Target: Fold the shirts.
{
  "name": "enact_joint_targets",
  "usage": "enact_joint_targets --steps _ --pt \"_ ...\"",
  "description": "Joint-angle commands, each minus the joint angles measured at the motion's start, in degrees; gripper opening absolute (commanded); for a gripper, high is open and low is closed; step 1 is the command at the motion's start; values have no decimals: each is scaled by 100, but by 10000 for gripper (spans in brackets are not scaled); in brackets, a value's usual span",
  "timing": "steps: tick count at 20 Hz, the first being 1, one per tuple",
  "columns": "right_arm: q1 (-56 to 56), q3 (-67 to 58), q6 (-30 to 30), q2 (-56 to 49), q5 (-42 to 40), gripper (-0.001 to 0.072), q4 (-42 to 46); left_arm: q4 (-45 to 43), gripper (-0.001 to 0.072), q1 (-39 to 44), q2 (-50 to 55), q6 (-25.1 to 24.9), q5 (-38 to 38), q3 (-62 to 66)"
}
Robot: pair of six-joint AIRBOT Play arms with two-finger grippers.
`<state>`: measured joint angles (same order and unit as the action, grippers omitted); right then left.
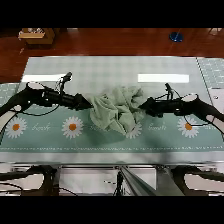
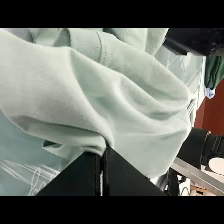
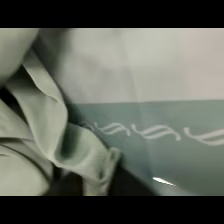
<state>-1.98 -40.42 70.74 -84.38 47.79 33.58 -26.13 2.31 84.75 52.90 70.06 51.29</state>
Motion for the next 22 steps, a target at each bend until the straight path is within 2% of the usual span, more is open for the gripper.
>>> enact_joint_targets --steps 1,4,7,12,16,18,20,22 --pt "-457 -105 -9 -98 -107 22 -31 2 20 -22 -22 -44 11 7" --pt "-282 -575 -85 214 409 20 -7 4 19 -221 -330 -85 48 76" --pt "223 -1213 -70 1158 817 19 -9 4 19 -651 -1051 -55 262 555" --pt "1320 -2581 125 2949 1152 19 -2 0 19 -1611 -2629 439 262 2140" --pt "2061 -3821 341 3842 1174 19 20 -2 19 -2223 -3504 706 258 3501" --pt "2321 -4439 577 4098 1196 19 496 -306 19 -2483 -3814 922 243 4059" --pt "2496 -5051 920 4247 1375 19 1661 -1451 19 -2647 -4083 1460 267 4483" --pt "2590 -5560 1202 4293 1941 19 3067 -2610 19 -2656 -4358 1899 393 4601"
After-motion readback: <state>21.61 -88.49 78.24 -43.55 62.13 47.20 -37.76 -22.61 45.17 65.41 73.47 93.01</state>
